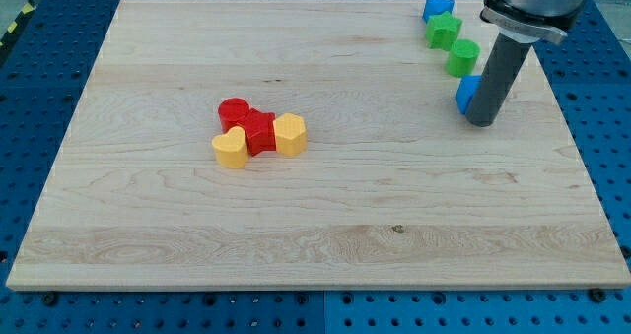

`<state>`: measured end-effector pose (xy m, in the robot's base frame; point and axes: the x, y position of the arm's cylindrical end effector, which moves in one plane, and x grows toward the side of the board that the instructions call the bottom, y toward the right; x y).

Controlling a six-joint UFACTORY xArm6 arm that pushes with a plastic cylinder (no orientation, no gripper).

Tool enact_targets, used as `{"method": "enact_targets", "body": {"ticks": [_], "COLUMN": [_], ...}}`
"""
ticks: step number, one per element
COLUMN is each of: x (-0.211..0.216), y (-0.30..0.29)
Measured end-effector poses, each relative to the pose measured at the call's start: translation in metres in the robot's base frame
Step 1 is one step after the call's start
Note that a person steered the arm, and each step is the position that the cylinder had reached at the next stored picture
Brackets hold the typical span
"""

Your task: Point your arm at group of blocks

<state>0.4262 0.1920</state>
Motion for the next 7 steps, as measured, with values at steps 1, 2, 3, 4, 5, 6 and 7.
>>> {"method": "enact_targets", "body": {"ticks": [1,2,3,4,5,6,7], "x": [-0.001,-0.001,-0.001,-0.006,-0.027,-0.039,-0.033], "y": [0.0,-0.01,-0.061,-0.131,-0.204,-0.276,-0.361]}}
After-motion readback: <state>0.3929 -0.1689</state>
